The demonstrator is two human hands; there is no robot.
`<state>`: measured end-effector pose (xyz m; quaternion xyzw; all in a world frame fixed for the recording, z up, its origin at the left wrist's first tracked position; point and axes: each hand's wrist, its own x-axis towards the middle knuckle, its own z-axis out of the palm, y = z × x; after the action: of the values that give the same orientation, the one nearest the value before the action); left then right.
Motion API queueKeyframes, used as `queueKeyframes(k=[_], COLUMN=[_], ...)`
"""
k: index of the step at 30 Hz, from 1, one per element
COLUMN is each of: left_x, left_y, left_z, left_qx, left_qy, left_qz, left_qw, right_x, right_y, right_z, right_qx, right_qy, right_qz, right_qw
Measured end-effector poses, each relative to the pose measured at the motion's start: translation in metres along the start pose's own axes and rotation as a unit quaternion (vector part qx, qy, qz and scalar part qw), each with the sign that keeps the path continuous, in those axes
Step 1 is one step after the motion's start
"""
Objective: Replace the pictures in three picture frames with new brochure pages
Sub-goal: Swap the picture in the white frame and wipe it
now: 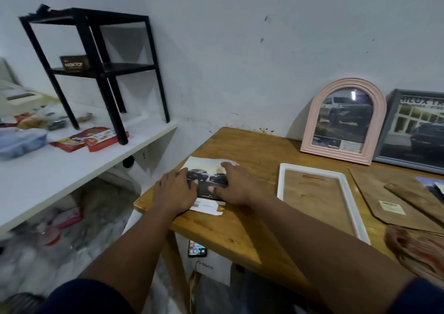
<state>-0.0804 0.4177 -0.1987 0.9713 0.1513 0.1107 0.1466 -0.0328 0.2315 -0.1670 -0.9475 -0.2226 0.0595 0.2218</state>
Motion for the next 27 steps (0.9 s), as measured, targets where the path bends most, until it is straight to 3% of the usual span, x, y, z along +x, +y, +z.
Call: queueKeyframes(k=[9,15,18,22,27], left_x=[0.0,0.005,0.007,0.008,-0.011], left_y=[-0.002,0.008,0.032,0.083,0.168], left_z=[-0.003,-0.004,-0.006,-0.002,0.007], left_qx=[-0.032,-0.135,-0.19,-0.246,-0.331], left_qy=[0.021,0.065,0.083,0.069,-0.007], left_qz=[0.006,-0.013,0.005,0.044,0.085], left_qw=[0.999,0.989,0.978,0.966,0.94], right_x=[0.001,-0.008,-0.018,-0.042,-0.089], right_y=[-0.003,0.0,0.01,0.041,0.106], right_z=[0.009,0.002,-0.019,-0.066,-0.123], right_qx=[0.009,0.077,0.14,0.145,0.059], right_qy=[0.014,0.056,0.082,0.107,0.138], right_qz=[0.009,-0.007,-0.004,0.006,0.069], right_qw=[1.0,0.995,0.987,0.984,0.986])
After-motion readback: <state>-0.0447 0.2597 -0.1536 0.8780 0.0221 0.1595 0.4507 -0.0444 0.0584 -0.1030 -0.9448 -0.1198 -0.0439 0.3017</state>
